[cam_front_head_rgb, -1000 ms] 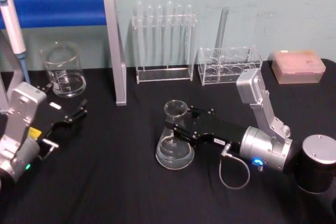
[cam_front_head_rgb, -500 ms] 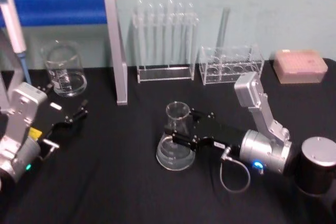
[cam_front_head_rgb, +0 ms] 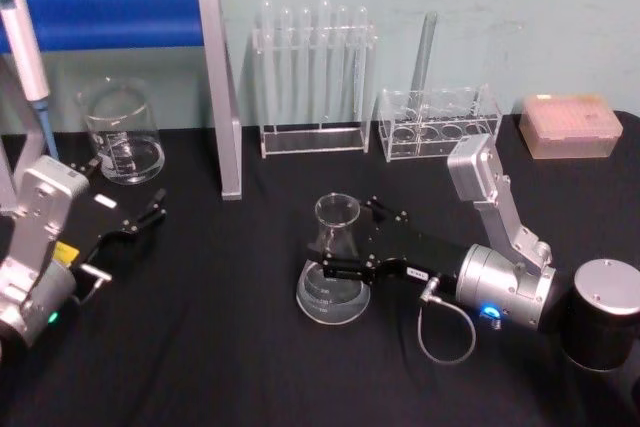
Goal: Grasp the erlenmeyer flask with one hand, shake it three times, then place it back.
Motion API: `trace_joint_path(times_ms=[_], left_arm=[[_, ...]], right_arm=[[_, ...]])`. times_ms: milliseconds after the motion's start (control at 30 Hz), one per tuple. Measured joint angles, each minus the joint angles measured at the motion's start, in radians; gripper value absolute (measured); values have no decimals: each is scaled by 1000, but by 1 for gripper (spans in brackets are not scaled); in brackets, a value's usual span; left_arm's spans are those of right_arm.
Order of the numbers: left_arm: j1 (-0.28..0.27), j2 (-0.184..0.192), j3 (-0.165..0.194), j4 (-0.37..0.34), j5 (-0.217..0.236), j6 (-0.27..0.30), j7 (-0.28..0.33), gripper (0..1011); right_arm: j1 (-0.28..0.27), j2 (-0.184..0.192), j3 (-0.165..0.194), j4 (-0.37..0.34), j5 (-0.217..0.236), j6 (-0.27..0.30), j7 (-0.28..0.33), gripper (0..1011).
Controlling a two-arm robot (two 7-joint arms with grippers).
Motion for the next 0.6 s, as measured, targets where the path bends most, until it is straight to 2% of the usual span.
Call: trace_joint_path(times_ms=[600], left_arm=[[0,0,0,0,0,0,0,1001]], right_arm=[[1,0,1,-1,2,-3,0,1000]])
